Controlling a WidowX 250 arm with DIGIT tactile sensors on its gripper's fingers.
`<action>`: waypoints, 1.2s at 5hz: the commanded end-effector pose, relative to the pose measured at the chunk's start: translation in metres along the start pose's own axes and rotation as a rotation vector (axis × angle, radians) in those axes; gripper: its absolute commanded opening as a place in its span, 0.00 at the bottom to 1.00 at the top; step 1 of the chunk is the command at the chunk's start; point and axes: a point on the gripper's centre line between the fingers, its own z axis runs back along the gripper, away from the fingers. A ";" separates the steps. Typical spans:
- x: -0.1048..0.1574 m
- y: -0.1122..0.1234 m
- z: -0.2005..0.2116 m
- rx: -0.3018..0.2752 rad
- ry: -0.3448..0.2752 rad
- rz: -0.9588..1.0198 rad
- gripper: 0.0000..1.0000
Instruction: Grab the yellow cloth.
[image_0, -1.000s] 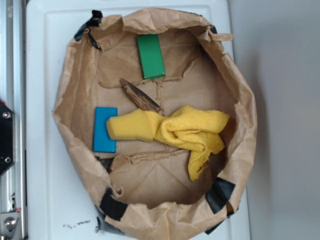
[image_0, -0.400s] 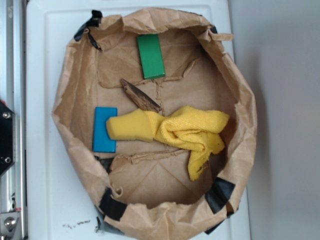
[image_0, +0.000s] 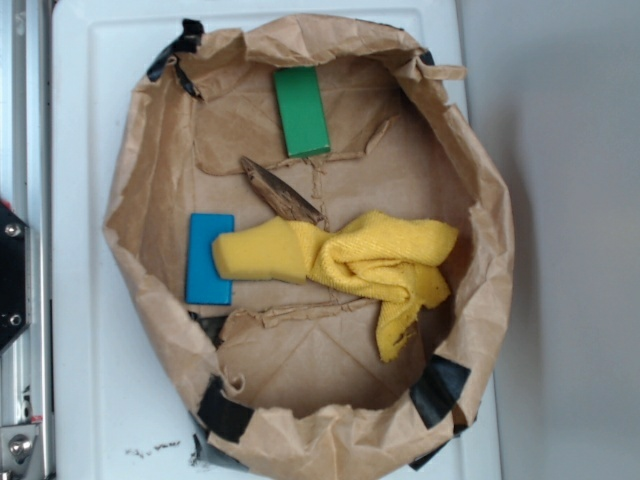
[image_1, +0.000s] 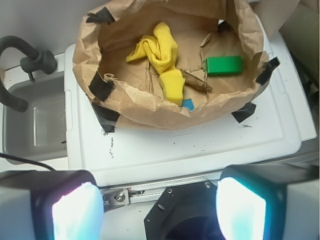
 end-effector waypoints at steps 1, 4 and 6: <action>0.046 0.019 -0.048 0.029 -0.069 0.022 1.00; 0.092 0.001 -0.067 0.015 -0.033 0.026 1.00; 0.092 0.001 -0.067 0.015 -0.033 0.026 1.00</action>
